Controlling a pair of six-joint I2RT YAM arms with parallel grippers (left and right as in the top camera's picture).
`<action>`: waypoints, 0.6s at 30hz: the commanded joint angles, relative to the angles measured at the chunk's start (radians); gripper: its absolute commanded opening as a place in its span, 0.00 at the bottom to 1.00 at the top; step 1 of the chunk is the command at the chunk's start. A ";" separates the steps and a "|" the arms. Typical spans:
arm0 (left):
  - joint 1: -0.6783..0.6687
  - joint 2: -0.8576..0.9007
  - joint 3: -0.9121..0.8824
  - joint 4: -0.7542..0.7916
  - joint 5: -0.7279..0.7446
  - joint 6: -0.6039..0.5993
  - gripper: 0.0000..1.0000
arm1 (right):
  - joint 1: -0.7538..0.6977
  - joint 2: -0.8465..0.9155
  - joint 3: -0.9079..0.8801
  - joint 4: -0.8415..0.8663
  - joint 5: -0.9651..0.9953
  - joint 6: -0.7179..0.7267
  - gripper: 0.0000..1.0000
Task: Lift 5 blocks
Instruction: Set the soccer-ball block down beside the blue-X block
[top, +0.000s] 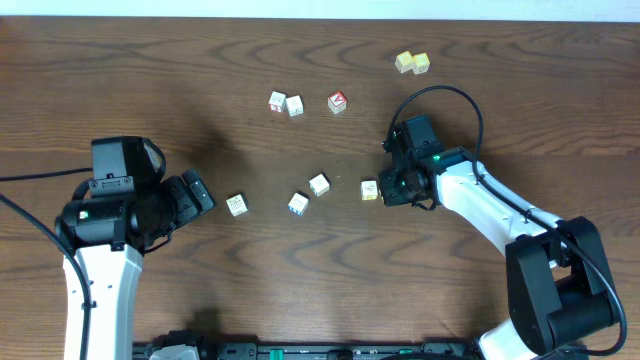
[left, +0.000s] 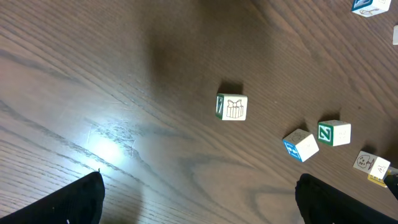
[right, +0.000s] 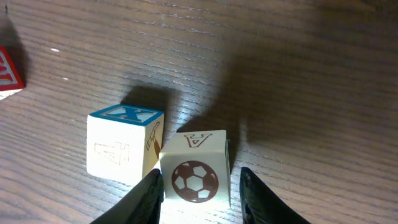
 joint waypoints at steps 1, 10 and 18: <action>0.004 0.004 0.011 -0.003 -0.009 0.009 0.98 | -0.007 0.027 0.011 0.010 0.010 -0.026 0.39; 0.004 0.004 0.011 -0.003 -0.009 0.009 0.98 | -0.007 0.060 0.012 0.025 0.007 -0.011 0.33; 0.004 0.004 0.011 -0.003 -0.009 0.009 0.98 | -0.007 0.060 0.013 0.025 0.009 0.086 0.23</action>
